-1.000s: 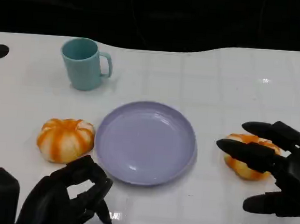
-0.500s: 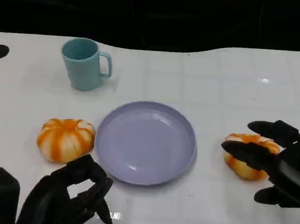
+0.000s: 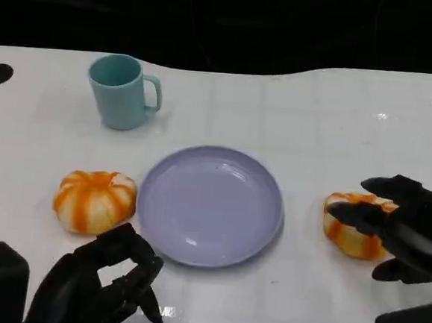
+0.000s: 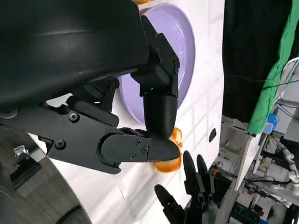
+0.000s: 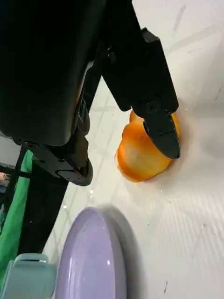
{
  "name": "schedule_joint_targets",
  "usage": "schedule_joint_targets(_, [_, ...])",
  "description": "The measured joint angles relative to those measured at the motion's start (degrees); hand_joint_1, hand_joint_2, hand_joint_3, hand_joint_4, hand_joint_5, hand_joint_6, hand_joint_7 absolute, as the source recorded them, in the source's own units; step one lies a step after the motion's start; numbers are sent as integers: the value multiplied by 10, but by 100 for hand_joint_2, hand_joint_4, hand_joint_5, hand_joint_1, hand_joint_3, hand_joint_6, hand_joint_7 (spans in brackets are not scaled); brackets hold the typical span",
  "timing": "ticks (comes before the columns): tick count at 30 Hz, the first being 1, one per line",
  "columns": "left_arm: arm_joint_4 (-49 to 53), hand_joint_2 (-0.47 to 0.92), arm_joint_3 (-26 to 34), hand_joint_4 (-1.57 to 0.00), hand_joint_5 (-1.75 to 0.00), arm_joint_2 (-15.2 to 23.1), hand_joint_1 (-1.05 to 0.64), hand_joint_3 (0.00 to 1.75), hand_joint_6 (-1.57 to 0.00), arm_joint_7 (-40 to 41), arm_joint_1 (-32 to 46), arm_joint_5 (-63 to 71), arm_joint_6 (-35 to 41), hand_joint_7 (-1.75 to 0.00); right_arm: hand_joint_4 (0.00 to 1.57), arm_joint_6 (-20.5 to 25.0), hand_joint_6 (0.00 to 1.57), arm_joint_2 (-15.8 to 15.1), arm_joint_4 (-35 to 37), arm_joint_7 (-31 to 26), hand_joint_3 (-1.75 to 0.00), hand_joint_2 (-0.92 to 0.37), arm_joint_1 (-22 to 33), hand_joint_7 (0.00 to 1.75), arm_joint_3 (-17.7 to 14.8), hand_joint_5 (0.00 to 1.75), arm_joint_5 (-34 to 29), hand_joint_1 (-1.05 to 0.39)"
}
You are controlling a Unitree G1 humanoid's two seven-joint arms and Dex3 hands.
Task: Grasp the bread from the table and place it into the plate.
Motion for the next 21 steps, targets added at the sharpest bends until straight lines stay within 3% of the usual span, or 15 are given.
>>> schedule_joint_targets(13, [-4,92,-1,-78,-175,-1,-57,32,-60,2,0,6,0,-171,36,36,45,9,55,24,0,-80,-57,2,62,12,9,-33])
schedule_joint_targets(21, [-9,92,-1,-77,-175,-3,-57,33,-59,7,1,6,5,-171,49,47,56,22,92,61,0,-80,-82,4,81,12,32,-29])
